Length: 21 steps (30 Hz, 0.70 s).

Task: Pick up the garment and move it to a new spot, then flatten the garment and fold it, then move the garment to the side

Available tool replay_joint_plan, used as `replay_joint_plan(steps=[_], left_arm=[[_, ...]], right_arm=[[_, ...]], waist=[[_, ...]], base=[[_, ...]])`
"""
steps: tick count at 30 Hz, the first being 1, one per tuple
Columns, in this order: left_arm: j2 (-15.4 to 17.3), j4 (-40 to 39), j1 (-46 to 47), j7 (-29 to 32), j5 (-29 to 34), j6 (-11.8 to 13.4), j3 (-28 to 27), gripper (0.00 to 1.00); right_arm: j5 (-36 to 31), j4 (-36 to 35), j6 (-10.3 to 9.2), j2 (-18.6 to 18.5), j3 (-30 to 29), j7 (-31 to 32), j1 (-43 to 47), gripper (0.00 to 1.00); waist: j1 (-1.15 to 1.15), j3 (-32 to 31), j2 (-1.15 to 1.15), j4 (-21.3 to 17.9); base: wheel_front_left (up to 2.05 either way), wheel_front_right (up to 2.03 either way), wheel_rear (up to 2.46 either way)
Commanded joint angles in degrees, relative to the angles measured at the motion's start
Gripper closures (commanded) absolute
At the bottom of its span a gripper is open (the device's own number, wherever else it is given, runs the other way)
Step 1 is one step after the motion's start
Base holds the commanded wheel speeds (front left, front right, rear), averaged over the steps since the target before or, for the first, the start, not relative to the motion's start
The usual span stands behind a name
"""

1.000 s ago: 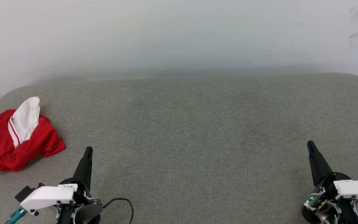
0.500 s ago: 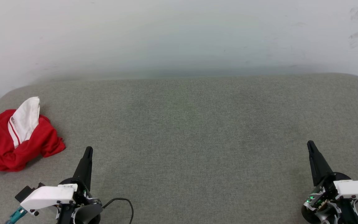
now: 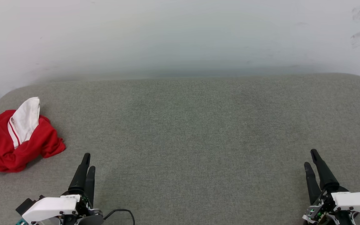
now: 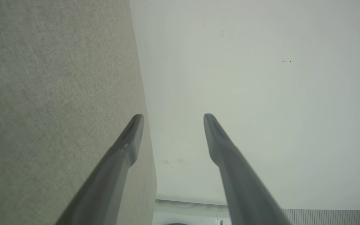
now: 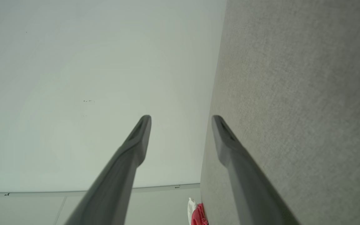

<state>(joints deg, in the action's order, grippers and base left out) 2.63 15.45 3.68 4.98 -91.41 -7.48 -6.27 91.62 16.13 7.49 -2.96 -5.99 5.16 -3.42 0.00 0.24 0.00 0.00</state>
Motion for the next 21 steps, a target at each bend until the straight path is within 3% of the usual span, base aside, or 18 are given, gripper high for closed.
replay_joint_plan(steps=[1,8,21], left_arm=[[0.12,-1.43,0.66,-0.61,1.07,0.00,-0.52,0.00],[0.14,-3.24,0.74,-2.52,8.62,0.88,-2.38,0.00],[0.17,-9.08,-0.58,-5.72,26.78,6.33,0.15,0.00]], right_arm=[[-0.84,-1.33,0.00,-0.01,0.13,-0.60,-0.82,0.00],[-7.29,-2.67,0.00,0.00,-0.46,-2.53,-0.71,0.00],[-26.82,-8.72,0.00,0.01,0.17,-5.76,-0.15,0.00]], waist=[[0.00,0.02,0.00,0.00],[0.00,0.22,0.00,0.02],[0.00,0.63,0.00,0.09]], base=[[0.00,0.00,0.00],[0.00,0.00,0.00],[0.00,0.00,0.00]])
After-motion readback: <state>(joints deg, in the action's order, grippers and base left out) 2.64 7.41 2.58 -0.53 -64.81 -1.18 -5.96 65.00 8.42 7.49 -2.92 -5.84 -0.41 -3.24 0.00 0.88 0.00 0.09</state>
